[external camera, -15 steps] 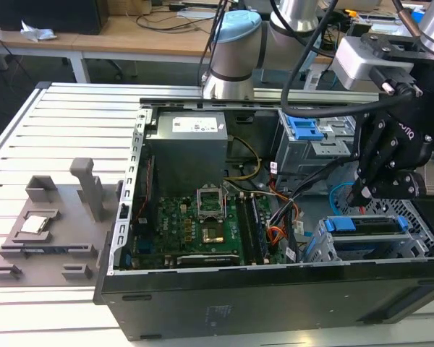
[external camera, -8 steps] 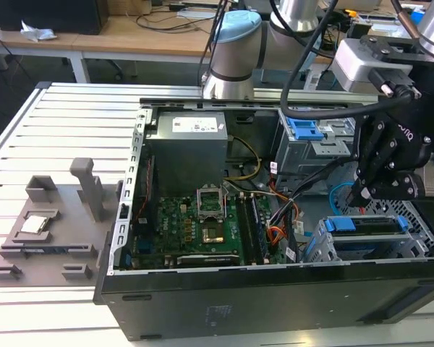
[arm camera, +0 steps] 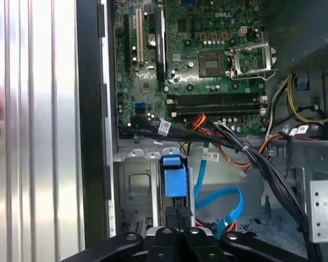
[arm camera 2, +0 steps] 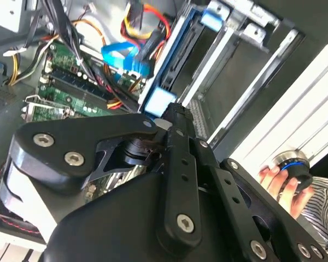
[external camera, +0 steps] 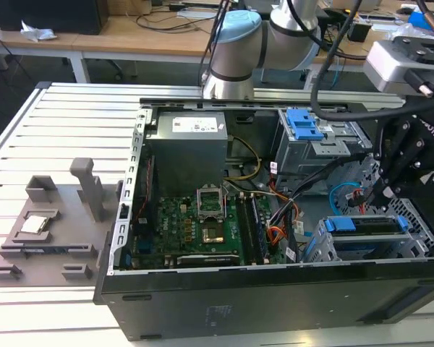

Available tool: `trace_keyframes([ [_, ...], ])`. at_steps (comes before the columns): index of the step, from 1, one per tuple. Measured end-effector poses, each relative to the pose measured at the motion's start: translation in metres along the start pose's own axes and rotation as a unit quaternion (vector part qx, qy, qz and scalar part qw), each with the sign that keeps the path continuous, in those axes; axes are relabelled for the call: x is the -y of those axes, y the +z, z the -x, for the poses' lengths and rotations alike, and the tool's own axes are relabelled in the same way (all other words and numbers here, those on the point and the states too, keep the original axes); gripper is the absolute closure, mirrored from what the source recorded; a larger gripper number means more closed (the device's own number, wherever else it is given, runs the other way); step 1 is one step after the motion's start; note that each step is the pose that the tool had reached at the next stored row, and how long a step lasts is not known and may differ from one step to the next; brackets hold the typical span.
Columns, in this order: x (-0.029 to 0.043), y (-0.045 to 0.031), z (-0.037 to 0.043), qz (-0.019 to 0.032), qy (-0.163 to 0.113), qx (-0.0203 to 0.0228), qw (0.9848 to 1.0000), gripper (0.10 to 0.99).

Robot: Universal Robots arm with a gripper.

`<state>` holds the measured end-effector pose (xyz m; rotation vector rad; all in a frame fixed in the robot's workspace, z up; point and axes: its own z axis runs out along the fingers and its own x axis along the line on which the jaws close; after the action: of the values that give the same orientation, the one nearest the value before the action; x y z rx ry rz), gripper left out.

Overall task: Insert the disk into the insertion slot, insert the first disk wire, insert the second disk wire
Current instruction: 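Insert the first disk wire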

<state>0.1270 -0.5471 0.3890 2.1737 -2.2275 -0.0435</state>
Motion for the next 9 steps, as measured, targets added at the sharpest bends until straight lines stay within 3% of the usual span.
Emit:
trace_keyframes([
  [2,0.0094,-0.0004,0.0027,0.0001,0.000,0.0000,1.0000,0.980],
  [6,0.0163,-0.0007,0.0094,0.0001,0.000,-0.0001,1.0000,0.980],
  [9,0.0227,-0.0004,0.0240,0.0006,0.000,0.0000,1.0000,0.980],
])
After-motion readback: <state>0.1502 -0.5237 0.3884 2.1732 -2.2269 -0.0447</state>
